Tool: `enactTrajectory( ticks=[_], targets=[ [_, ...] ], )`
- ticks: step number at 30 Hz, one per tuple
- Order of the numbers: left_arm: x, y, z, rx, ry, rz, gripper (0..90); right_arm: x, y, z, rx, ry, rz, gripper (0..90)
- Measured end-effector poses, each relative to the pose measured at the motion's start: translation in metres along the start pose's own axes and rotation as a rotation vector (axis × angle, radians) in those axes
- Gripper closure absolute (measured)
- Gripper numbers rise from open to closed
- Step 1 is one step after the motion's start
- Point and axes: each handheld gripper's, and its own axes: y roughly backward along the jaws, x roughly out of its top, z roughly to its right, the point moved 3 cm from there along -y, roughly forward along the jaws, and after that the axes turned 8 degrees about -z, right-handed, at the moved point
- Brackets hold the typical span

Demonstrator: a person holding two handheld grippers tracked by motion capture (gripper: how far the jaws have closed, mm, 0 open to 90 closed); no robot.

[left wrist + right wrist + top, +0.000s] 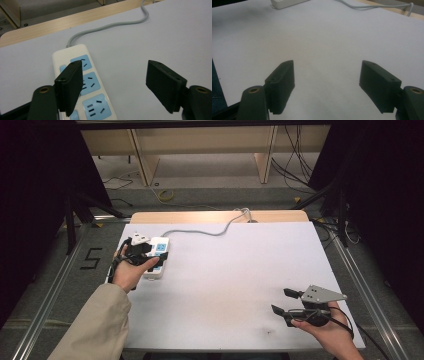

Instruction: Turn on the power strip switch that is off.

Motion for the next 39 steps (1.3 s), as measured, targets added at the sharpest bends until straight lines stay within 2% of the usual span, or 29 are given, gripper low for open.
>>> enactTrajectory(
  ticks=[1,5,12,20,28,33,39],
  targets=[
    [-0.003,0.002,0.004,0.000,-0.017,0.018,27.9,0.000,0.000,0.000,0.000,0.000,-0.001,28.6],
    [-0.016,0.009,0.020,-0.019,-0.086,0.038,26.9,0.000,0.000,0.000,0.001,0.000,0.000,28.6],
    [-0.040,0.022,0.044,-0.060,-0.136,0.062,25.7,0.000,0.000,0.000,0.002,0.000,-0.002,28.4],
    [-0.066,0.033,0.059,-0.092,-0.200,0.015,24.9,0.000,-0.001,0.000,0.002,-0.002,-0.001,28.4],
    [-0.085,0.045,0.065,-0.114,-0.220,-0.015,24.2,0.000,-0.001,0.000,0.002,0.001,-0.002,28.4],
    [-0.084,0.047,0.066,-0.111,-0.219,-0.001,24.2,0.000,0.000,0.000,0.002,0.004,-0.003,28.4],
    [-0.084,0.045,0.067,-0.119,-0.224,-0.007,24.2,0.000,0.000,0.000,0.001,0.004,-0.002,28.4]
  ],
)
